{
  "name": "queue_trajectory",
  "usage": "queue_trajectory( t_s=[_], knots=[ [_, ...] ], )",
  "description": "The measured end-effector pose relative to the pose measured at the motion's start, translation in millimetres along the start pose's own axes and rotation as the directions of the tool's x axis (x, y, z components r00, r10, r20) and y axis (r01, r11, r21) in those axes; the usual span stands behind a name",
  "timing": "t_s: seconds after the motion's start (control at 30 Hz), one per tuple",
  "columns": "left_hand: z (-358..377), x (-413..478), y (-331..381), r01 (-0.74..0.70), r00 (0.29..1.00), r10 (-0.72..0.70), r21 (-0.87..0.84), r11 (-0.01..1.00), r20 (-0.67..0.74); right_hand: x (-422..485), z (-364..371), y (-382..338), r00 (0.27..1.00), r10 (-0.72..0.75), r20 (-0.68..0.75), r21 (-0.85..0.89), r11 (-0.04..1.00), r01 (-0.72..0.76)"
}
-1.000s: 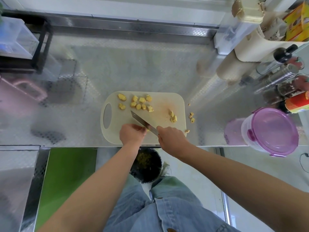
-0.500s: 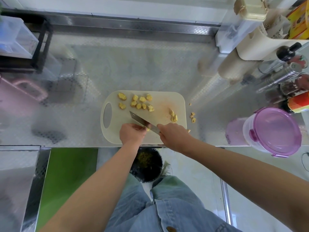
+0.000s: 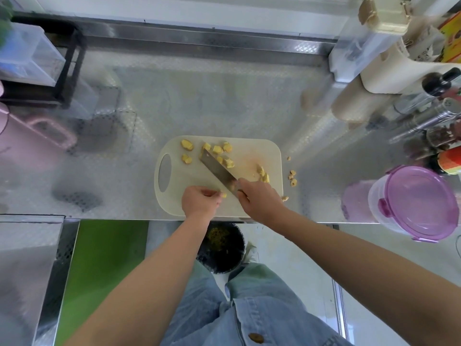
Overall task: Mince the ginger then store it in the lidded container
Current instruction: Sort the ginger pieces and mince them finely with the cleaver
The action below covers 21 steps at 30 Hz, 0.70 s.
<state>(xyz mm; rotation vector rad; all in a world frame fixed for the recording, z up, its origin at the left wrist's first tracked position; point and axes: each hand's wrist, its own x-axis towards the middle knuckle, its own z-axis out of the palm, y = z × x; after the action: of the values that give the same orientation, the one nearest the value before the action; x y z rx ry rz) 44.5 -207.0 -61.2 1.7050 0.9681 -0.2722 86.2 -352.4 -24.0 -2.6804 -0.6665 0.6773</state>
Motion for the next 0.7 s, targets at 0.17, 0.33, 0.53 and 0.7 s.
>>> queue_trajectory(
  t_s=[0.17, 0.33, 0.53, 0.7],
  knots=[
    [2, -1, -1, -0.039, 0.999, 0.040, 0.024, 0.999, -0.037, -5, -10, -2, 0.998, -0.061, 0.028, 0.000, 0.998, 0.061],
    [2, -1, 0, -0.052, 0.998, 0.054, 0.049, 0.997, -0.038, -10, -7, -4, 0.996, -0.041, 0.077, -0.067, 0.997, 0.046],
    [2, 0, 0, -0.051, 0.998, 0.052, 0.042, 0.998, -0.026, -13, -4, -7, 0.995, -0.032, 0.093, -0.131, 0.990, 0.044],
    [1, 4, -2, -0.023, 1.000, 0.023, 0.025, 0.999, -0.013, -10, -2, -12, 0.995, -0.024, 0.098, -0.166, 0.985, 0.040]
  ],
)
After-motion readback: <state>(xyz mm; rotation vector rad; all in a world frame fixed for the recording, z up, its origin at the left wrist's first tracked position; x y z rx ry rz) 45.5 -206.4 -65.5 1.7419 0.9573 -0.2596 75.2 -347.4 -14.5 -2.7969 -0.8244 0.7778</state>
